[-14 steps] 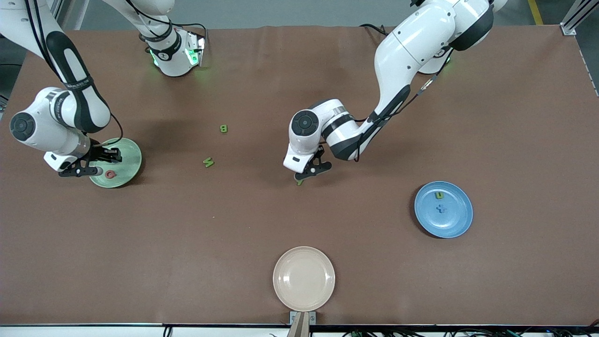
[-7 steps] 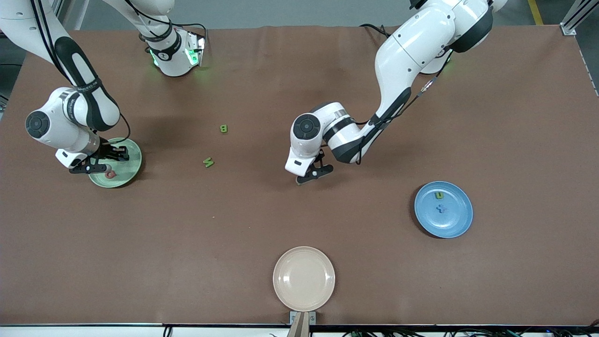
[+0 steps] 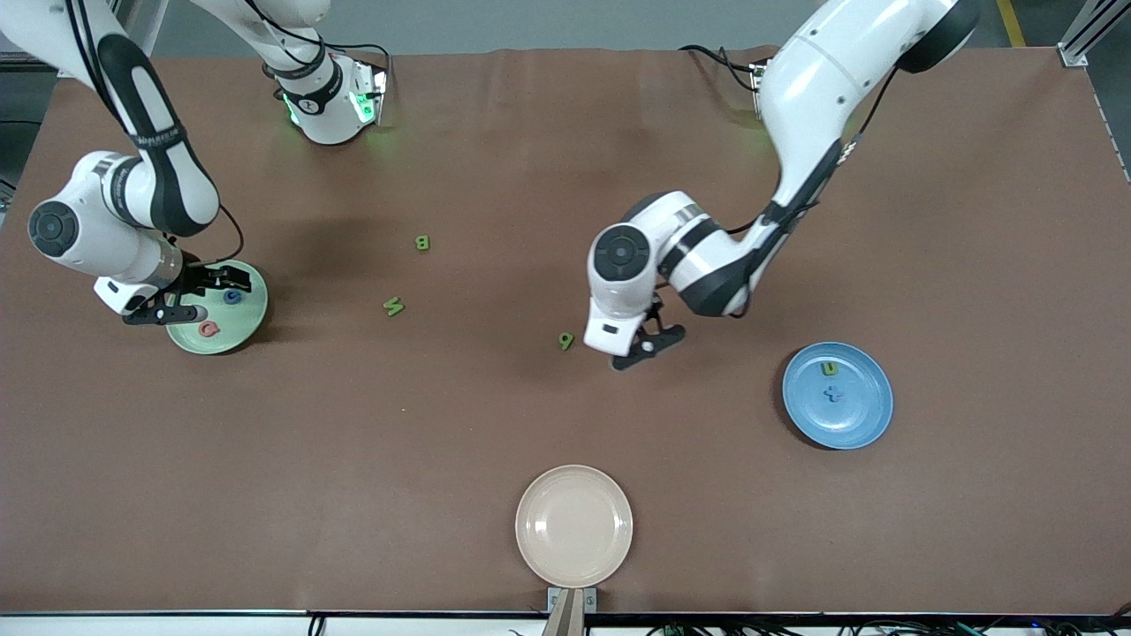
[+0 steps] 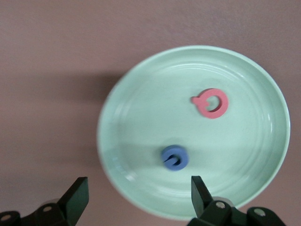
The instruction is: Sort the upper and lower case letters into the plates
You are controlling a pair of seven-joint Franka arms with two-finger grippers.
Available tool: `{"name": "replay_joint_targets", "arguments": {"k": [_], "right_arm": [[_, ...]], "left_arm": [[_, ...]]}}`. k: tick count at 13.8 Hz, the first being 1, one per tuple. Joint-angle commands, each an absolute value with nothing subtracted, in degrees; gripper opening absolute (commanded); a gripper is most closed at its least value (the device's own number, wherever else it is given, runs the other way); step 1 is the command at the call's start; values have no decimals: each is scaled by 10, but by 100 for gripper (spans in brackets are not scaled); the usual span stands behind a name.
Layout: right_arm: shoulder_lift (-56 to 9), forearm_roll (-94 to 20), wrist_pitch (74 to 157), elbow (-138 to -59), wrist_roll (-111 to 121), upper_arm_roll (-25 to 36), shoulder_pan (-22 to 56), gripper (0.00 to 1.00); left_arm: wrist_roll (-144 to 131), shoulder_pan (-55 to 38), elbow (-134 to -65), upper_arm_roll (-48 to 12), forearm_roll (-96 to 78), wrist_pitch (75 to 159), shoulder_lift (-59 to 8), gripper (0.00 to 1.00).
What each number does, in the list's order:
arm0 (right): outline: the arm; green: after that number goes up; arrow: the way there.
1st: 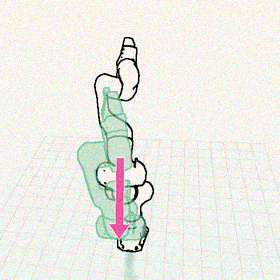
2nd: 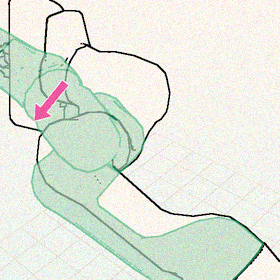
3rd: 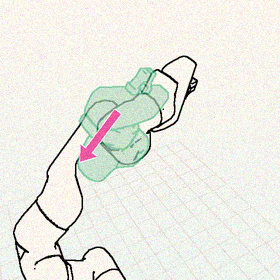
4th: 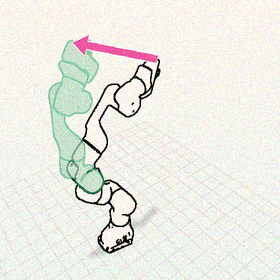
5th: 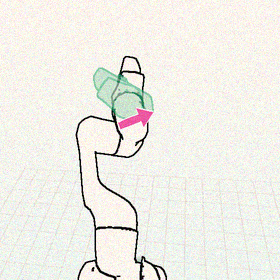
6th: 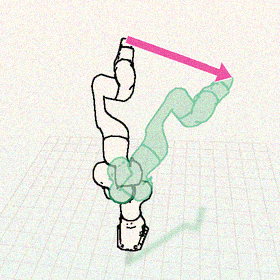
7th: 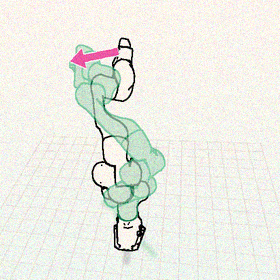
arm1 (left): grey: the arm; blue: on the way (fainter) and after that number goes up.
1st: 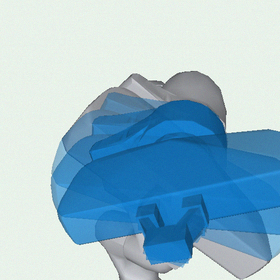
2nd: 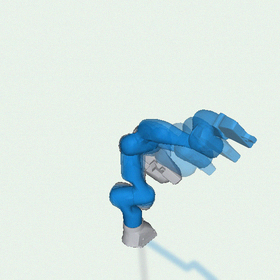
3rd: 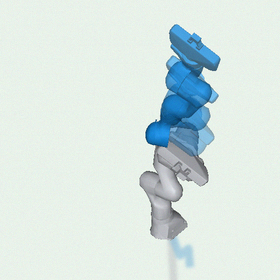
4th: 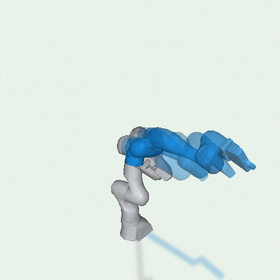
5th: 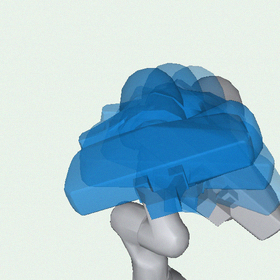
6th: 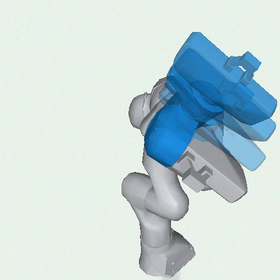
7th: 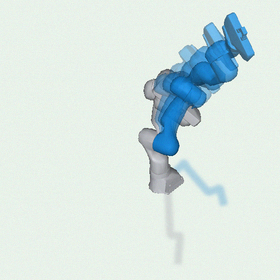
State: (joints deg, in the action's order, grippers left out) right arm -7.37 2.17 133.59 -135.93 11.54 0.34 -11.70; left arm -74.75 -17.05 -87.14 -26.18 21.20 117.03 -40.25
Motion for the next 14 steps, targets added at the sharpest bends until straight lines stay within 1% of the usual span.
{"name": "replay_joint_targets", "arguments": {"k": [1, 4, 7, 10, 12, 13, 14], "right_arm": [[-3, 25, 1282, -1382, -16, 1, -42, 97], [-4, 20, 1287, -1381, -184, 1, 49, 97], [-13, 19, 1311, -1379, -394, 1, 132, 97], [-62, 18, 1378, -1377, -558, 1, 184, 97], [-106, 10, 1438, -1379, -633, 1, 201, 96], [-123, 4, 1460, -1379, -652, 0, 209, 96], [-140, -2, 1482, -1379, -663, 0, 219, 96]], "left_arm": [[-676, -100, -934, -263, 213, 1166, -347, 2], [-560, -25, -964, -263, 213, 1159, -321, 2], [-458, 46, -976, -263, 214, 1157, -319, 2], [-382, 110, -976, -262, 214, 1162, -334, 4], [-354, 147, -976, -262, 237, 1178, -356, 11], [-353, 156, -976, -262, 255, 1188, -365, 18], [-353, 164, -975, -262, 270, 1194, -375, 20]]}}
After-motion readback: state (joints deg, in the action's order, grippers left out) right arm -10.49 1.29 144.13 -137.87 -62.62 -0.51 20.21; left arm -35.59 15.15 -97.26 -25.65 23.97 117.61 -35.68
